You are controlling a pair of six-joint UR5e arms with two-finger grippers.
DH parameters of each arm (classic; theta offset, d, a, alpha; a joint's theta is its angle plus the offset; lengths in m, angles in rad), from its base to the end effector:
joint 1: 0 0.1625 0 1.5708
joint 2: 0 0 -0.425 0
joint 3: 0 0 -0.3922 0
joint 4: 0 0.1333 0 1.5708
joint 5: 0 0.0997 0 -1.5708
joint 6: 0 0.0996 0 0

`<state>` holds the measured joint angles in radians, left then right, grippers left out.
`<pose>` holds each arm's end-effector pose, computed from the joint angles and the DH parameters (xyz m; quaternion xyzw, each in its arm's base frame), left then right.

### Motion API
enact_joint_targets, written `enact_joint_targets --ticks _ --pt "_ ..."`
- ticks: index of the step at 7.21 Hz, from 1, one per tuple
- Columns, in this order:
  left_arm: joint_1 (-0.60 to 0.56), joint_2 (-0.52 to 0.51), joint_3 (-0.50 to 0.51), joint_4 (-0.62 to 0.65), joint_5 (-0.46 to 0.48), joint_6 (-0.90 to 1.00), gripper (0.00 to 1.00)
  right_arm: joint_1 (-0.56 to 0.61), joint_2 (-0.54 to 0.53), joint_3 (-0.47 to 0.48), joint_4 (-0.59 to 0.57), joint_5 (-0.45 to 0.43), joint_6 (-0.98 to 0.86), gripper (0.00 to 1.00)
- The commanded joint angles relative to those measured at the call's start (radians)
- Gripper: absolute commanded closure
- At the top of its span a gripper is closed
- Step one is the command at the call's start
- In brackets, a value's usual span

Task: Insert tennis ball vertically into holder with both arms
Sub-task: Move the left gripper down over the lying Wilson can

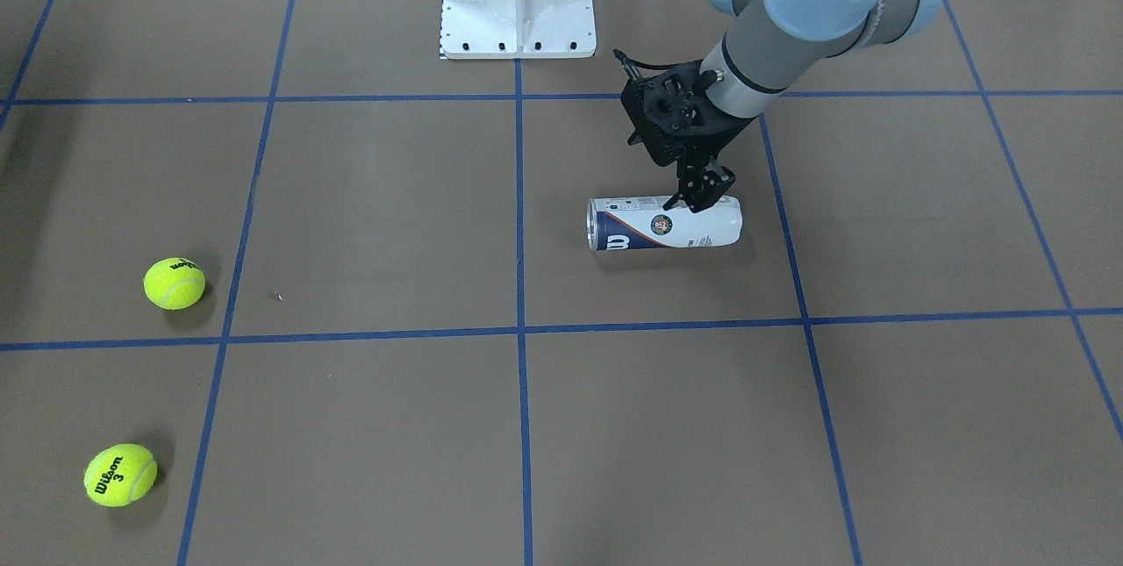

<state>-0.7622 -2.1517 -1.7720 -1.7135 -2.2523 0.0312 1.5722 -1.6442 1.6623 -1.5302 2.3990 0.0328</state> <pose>0.4093 -0.4883 0.2083 0.2757 0.4361 0.4800 0.7095 0.0606 -0.4644 0.6406 0.0205 -0.4026 0.0038 0.9152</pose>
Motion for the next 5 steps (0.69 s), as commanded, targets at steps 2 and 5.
enact_joint_targets --ticks 2,5 --pt "0.024 -0.08 0.089 0.0 0.002 0.068 0.01 -0.003 -0.023 0.036 0.002 -0.003 -0.001 0.01" --pt "0.038 -0.089 0.091 -0.001 0.017 0.1 0.01 -0.003 -0.019 0.045 0.002 -0.003 0.001 0.01"
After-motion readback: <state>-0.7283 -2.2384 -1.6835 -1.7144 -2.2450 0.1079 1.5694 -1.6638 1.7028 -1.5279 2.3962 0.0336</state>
